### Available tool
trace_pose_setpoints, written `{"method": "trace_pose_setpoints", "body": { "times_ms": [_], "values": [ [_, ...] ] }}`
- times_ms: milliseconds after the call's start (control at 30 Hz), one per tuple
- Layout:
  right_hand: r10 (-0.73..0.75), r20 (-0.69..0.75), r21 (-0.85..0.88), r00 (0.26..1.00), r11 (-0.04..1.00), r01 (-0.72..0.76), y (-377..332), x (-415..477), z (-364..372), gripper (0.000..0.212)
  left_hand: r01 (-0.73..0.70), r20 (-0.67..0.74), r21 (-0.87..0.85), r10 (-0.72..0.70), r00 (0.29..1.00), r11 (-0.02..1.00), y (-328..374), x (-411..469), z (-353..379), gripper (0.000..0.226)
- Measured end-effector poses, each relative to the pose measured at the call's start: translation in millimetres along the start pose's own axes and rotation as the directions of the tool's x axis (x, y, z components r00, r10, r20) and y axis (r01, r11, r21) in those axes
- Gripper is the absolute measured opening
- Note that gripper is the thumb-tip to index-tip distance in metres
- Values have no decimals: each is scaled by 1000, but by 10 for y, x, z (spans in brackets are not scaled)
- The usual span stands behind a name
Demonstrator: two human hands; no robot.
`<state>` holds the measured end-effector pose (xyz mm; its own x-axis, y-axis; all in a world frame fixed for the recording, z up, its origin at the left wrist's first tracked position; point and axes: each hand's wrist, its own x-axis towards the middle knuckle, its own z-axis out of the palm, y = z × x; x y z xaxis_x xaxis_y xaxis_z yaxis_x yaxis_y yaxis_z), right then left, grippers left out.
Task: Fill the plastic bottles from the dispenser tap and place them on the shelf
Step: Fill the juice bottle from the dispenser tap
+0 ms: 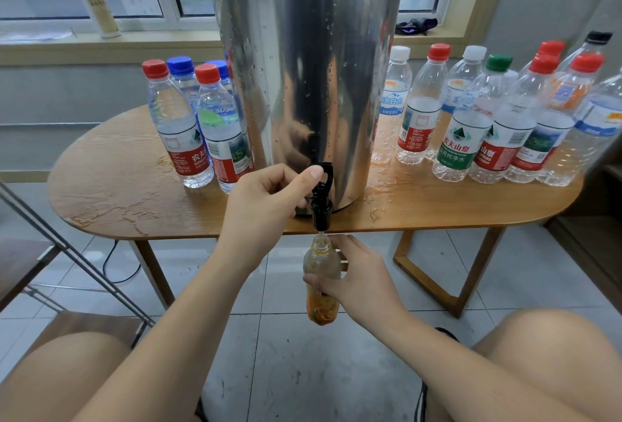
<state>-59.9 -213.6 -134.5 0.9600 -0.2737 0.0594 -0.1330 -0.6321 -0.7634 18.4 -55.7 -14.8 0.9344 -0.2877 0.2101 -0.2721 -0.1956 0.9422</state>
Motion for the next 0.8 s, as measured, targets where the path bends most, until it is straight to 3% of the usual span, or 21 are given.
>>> {"method": "trace_pose_setpoints", "body": {
  "times_ms": [800],
  "values": [
    [-8,-20,8,1000,1000,9,18,10,4,70,-13,-4,9,13,1000,1000,9,-28,-3,43]
  ]
}}
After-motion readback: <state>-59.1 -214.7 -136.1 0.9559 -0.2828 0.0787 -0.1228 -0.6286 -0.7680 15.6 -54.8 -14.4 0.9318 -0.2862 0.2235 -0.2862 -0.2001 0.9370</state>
